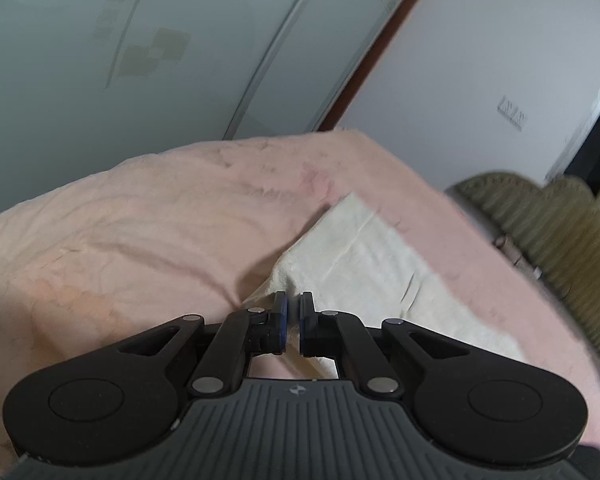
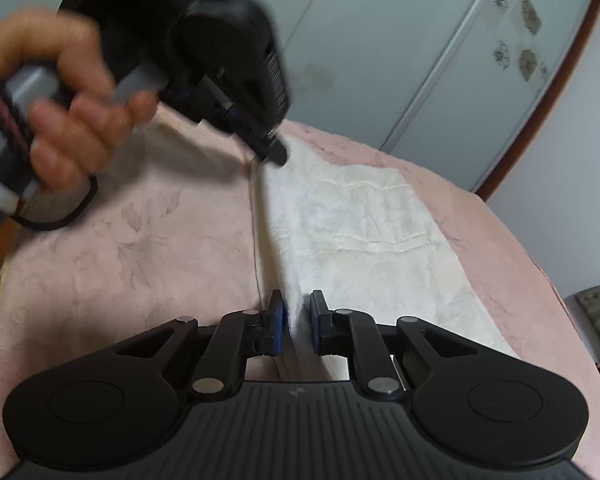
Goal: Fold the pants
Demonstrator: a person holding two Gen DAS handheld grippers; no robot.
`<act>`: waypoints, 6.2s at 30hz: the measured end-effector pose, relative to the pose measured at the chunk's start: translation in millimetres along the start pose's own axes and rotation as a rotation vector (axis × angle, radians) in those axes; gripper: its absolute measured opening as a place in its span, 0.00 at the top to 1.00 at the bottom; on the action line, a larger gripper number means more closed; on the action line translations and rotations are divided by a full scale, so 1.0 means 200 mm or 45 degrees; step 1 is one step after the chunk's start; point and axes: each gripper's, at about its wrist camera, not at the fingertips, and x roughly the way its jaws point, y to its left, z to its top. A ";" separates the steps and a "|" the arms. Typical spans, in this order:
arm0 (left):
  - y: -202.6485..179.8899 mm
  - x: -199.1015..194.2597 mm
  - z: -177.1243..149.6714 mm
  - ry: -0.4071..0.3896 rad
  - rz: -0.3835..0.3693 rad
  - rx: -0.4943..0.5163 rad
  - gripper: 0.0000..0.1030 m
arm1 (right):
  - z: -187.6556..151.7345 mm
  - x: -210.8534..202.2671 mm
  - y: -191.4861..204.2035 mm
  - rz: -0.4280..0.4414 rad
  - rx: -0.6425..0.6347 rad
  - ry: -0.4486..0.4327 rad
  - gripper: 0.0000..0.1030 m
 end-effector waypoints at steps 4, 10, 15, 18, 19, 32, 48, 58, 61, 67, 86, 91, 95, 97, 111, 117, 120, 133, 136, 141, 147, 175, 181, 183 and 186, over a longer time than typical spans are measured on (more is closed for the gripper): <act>0.03 -0.04 0.00 -0.007 -0.005 0.005 0.89 | -0.05 -0.22 -0.04 0.035 0.146 -0.063 0.86; -0.02 -0.02 -0.02 -0.036 0.045 0.095 0.89 | -0.35 -0.65 -0.25 -0.121 0.432 -0.038 0.86; -0.03 -0.01 -0.04 -0.039 0.090 0.135 0.86 | -0.71 -0.80 -0.49 -0.312 0.674 0.240 0.85; -0.07 -0.07 -0.05 -0.102 0.167 0.168 0.78 | -0.88 -0.85 -0.55 -0.416 0.806 0.237 0.71; -0.10 -0.11 -0.05 -0.141 0.216 0.201 0.79 | -0.90 -0.89 -0.58 -0.424 0.890 0.208 0.71; -0.97 -0.07 -0.38 0.100 -0.314 0.839 0.50 | -1.37 -1.37 -1.03 -0.675 1.217 0.281 0.71; -1.41 0.08 -0.85 0.160 -0.406 1.124 0.44 | -1.88 -1.76 -1.29 -0.877 1.729 0.074 0.65; -1.45 0.07 -1.07 0.097 -0.405 1.242 0.35 | -1.73 -1.84 -0.88 -0.849 1.395 0.332 0.30; -1.43 0.04 -1.10 0.032 -0.373 1.255 0.26 | -1.77 -1.99 -0.83 -0.864 1.589 0.093 0.22; -1.42 0.06 -1.07 0.042 -0.324 1.212 0.10 | -1.84 -1.99 -0.83 -0.677 1.763 -0.124 0.21; -1.72 0.06 -1.30 0.077 -0.486 1.281 0.06 | -1.98 -2.24 -0.82 -0.638 1.911 -0.131 0.19; -1.72 0.09 -1.28 0.108 -0.462 1.244 0.01 | -2.14 -2.12 -0.79 -0.391 2.051 -0.222 0.20; -1.71 0.10 -1.26 0.132 -0.457 1.225 0.00 | -2.18 -2.08 -0.77 -0.553 2.164 -0.470 0.21; -1.70 0.10 -1.27 0.141 -0.454 1.221 0.00 | -2.20 -2.07 -0.80 -0.674 2.206 -0.542 0.21; -1.71 0.11 -1.27 0.154 -0.453 1.213 0.00 | -2.28 -1.94 -0.96 -0.920 2.161 -0.375 0.76; -1.71 0.11 -1.27 0.160 -0.455 1.206 0.00 | -2.25 -1.93 -0.96 -0.938 2.108 -0.323 0.76; -1.71 0.11 -1.26 0.165 -0.458 1.198 0.00 | -2.25 -1.93 -0.96 -0.942 2.104 -0.320 0.76; -1.70 0.11 -1.26 0.173 -0.458 1.191 0.00 | -2.07 -1.86 -0.99 -0.871 1.833 -0.155 0.10; -1.71 0.11 -1.26 0.177 -0.459 1.187 0.00 | -2.14 -1.91 -1.00 -0.811 1.934 -0.264 0.11; -1.71 0.11 -1.26 0.178 -0.458 1.188 0.00 | -2.17 -1.95 -0.98 -0.846 1.966 -0.275 0.63; -1.70 0.10 -1.24 0.173 -0.491 1.161 0.08 | -2.12 -1.95 -0.98 -0.921 1.855 -0.189 0.84; -1.80 0.50 -1.13 1.129 -1.097 -0.007 0.06 | -1.37 -1.50 -0.66 -0.852 0.760 0.129 0.87; -1.90 0.55 -1.11 1.136 -1.026 -0.005 0.46 | -1.24 -1.48 -0.58 -0.796 0.624 0.110 0.87; -1.88 0.56 -1.07 1.127 -0.956 0.083 0.77 | -1.20 -1.45 -0.54 -0.777 0.566 0.117 0.86; -1.84 0.53 -0.99 1.044 -0.897 0.273 0.92 | -1.15 -1.39 -0.50 -0.728 0.525 0.129 0.86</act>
